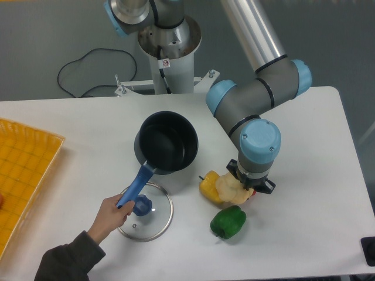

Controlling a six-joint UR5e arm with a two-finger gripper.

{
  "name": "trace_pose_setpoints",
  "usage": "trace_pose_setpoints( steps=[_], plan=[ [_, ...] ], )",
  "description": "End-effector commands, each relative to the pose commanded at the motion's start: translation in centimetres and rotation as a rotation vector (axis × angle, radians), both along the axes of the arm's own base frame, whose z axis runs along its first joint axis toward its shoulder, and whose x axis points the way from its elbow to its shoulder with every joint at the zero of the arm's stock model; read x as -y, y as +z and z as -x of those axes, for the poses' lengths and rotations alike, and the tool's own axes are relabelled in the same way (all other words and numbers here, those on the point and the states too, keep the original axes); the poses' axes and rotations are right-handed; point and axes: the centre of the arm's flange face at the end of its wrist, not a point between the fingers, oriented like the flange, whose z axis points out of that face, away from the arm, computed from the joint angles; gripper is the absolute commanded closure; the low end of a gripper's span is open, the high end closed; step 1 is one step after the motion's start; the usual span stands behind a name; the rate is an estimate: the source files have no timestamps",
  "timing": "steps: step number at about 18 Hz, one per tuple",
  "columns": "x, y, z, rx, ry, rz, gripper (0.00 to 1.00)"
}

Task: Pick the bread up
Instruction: 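Lift the bread slice up off the peppers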

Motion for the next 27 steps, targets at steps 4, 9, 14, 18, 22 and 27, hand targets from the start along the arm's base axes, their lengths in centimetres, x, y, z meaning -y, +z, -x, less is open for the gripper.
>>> trace_pose_setpoints(
  steps=[4, 9, 14, 18, 22, 27],
  plan=[
    [0.6, 2.2, -0.4, 0.007, 0.007, -0.014, 1.00],
    [1.2, 5.2, -0.8, 0.002, 0.013, -0.029, 1.00],
    [2.7, 8.7, -0.4, 0.021, 0.024, -0.034, 1.00],
    [4.3, 10.9, 0.6, 0.041, 0.002, -0.037, 1.00],
    [6.8, 13.0, 1.0, 0.048, -0.041, -0.035, 1.00],
    [8.2, 14.7, 1.4, 0.047, -0.098, -0.030, 1.00]
  ],
)
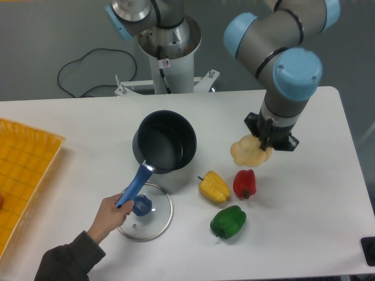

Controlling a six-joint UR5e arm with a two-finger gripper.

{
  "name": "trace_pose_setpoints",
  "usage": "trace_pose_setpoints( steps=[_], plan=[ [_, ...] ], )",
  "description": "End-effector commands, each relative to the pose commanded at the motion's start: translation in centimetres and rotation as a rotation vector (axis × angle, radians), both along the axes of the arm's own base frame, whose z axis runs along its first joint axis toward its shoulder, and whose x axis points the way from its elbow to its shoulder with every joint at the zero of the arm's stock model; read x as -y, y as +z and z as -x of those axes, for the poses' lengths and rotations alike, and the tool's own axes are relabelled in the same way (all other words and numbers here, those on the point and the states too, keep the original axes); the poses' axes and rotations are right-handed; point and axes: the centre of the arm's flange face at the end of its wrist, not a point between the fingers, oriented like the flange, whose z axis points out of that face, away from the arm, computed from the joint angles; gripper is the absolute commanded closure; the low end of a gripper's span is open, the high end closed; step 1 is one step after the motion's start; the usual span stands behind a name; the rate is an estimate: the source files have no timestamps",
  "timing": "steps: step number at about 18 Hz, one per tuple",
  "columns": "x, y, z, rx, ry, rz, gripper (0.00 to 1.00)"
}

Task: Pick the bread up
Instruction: 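Lift the bread slice up off the peppers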

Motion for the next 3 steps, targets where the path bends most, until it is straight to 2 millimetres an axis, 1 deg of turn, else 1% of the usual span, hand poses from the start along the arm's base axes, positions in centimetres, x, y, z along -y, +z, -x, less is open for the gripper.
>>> trace_pose_setpoints(
  steps=[3],
  plan=[
    [0.08, 0.10, 0.02, -0.001, 0.002, -0.002, 1.00]
  ],
)
